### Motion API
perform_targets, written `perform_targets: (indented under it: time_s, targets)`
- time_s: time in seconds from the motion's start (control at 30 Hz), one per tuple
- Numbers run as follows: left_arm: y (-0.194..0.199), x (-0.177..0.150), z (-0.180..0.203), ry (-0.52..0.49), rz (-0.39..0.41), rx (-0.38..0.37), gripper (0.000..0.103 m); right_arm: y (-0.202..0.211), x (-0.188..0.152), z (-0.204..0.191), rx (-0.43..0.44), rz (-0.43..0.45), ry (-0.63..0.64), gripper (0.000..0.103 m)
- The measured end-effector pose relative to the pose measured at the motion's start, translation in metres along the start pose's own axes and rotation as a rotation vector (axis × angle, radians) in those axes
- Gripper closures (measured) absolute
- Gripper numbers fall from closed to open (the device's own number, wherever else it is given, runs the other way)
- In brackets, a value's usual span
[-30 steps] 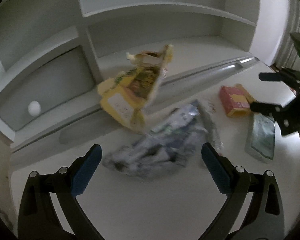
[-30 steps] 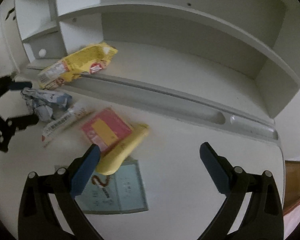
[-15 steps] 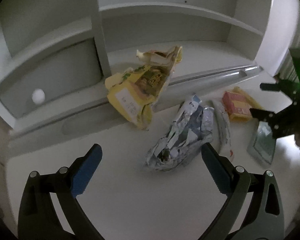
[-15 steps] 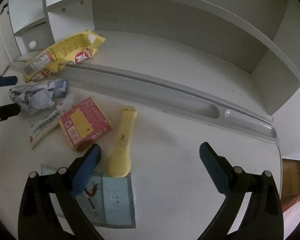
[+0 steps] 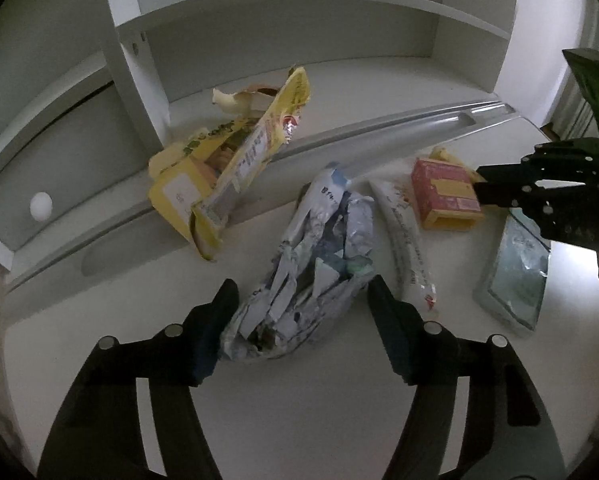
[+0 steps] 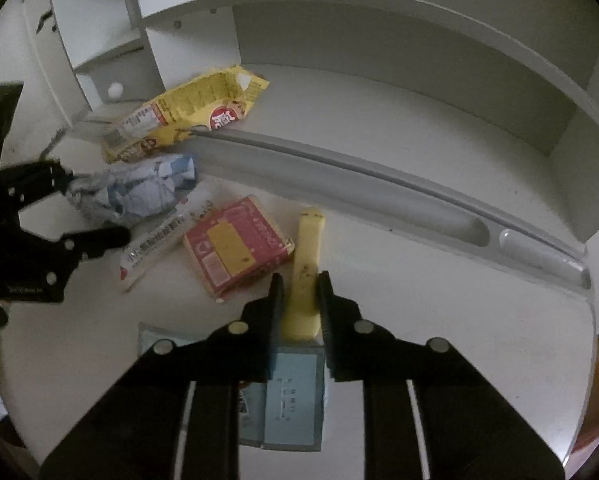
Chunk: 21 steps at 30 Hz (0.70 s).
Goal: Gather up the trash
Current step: 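Grasp the silver-blue crumpled wrapper with the left gripper while the right grasps the yellow stick, then carry the wrapper and yellow stick over the black bin and open both grippers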
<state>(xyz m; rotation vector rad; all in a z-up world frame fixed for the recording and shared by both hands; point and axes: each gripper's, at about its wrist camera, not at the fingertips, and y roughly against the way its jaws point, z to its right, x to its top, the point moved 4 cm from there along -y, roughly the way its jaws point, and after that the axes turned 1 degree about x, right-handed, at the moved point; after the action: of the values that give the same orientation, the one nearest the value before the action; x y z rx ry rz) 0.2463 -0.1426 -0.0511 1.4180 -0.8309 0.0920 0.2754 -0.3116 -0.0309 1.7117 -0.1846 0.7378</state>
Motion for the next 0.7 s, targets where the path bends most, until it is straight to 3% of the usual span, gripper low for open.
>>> perform_targets:
  time_s: [0.27,0.43,0.57,0.7]
  targets:
    - [0.04,-0.001,0.008,0.036,0.074,0.053,0.039,0.039,-0.009,0.007,0.008,0.093,-0.052,0.085]
    - [0.076,0.005,0.034,0.025,0.133,0.031,0.039,0.082,-0.027,0.017,-0.008,0.161,-0.08,0.085]
    - [0.093,0.015,0.101,-0.017,0.181,-0.074,0.039,0.125,-0.067,0.048,-0.061,0.199,-0.163,0.085]
    - [0.099,0.024,0.201,-0.116,0.208,-0.215,0.039,0.177,-0.126,0.088,-0.118,0.23,-0.255,0.085]
